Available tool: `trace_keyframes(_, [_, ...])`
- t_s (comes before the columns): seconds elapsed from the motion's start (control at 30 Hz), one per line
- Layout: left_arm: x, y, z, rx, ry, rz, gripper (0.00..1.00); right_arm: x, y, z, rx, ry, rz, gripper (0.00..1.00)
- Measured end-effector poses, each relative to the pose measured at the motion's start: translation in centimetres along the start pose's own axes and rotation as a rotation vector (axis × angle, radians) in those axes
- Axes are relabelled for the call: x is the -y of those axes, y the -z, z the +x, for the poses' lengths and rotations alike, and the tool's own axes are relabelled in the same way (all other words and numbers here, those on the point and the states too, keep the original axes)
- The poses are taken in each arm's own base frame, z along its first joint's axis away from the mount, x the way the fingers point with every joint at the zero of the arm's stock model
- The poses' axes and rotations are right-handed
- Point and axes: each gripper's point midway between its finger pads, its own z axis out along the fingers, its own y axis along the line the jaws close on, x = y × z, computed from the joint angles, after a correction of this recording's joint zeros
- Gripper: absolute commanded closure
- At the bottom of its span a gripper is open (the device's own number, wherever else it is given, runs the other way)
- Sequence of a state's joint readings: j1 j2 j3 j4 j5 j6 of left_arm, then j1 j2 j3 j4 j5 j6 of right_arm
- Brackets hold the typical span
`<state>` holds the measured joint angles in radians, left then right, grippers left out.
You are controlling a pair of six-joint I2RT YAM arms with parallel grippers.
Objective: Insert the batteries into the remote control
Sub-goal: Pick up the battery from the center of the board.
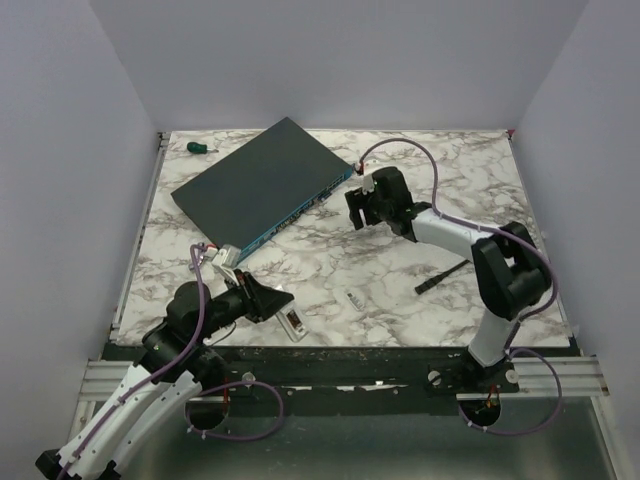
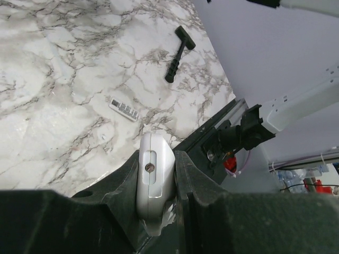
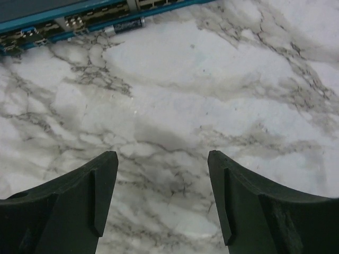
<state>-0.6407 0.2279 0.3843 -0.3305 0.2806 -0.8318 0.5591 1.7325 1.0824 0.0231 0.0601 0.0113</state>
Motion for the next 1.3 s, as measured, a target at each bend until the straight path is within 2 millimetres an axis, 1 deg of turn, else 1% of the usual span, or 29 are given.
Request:
trace_keyframes(0.07, [-0.3,0.1,0.3,-0.008,0.003,-0.010,1.00,0.9,-2.2,-0.3,-0.011,0.012,-0.028,0.18])
trace_keyframes(0.13, [-0.6,0.2,0.4,-0.015,0.001,-0.022,1.00,1.0,-4.1,-1.2,-0.005,0.022,-0.073,0.16])
trace_keyframes(0.27, [-1.2,0.3,0.9,-0.033,-0.010,-0.047,1.00,-0.1,-7.0,-3.4,0.031,0.048,-0.170,0.13])
trace_keyframes(0.37, [-1.1,0.4,0.7,-0.032,-0.022,-0.053,1.00,-1.0,-9.0,-4.4,0.049,0.060,-0.225,0.12])
trace_keyframes(0.43, [-1.0,0.5,0.5,-0.028,-0.028,-0.052,1.00,-1.3,-10.1,-4.5,0.050,0.062,-0.243,0.10])
trace_keyframes(0.5, [-1.0,0.5,0.3,-0.026,-0.032,-0.052,1.00,-1.5,-11.0,-4.0,0.038,0.058,-0.253,0.08])
trace_keyframes(0.67, [-0.9,0.5,0.1,-0.025,-0.042,-0.056,1.00,-1.6,-12.6,-1.7,-0.007,0.052,-0.262,0.06])
trace_keyframes(0.8, [-1.2,0.4,0.2,-0.028,-0.043,-0.064,1.00,-1.8,-12.9,-2.1,0.005,0.053,-0.272,0.05])
trace_keyframes(0.97, [-1.3,0.4,0.2,-0.030,-0.044,-0.068,1.00,-1.9,-13.9,-2.6,0.015,0.065,-0.279,0.07])
trace_keyframes(1.17, [-1.2,0.5,0.2,-0.028,-0.044,-0.067,1.00,-2.5,-15.1,-3.1,0.014,0.116,-0.275,0.12])
trace_keyframes(1.3, [-1.4,0.6,0.3,-0.031,-0.041,-0.077,1.00,-2.7,-15.3,-2.9,-0.006,0.153,-0.260,0.17])
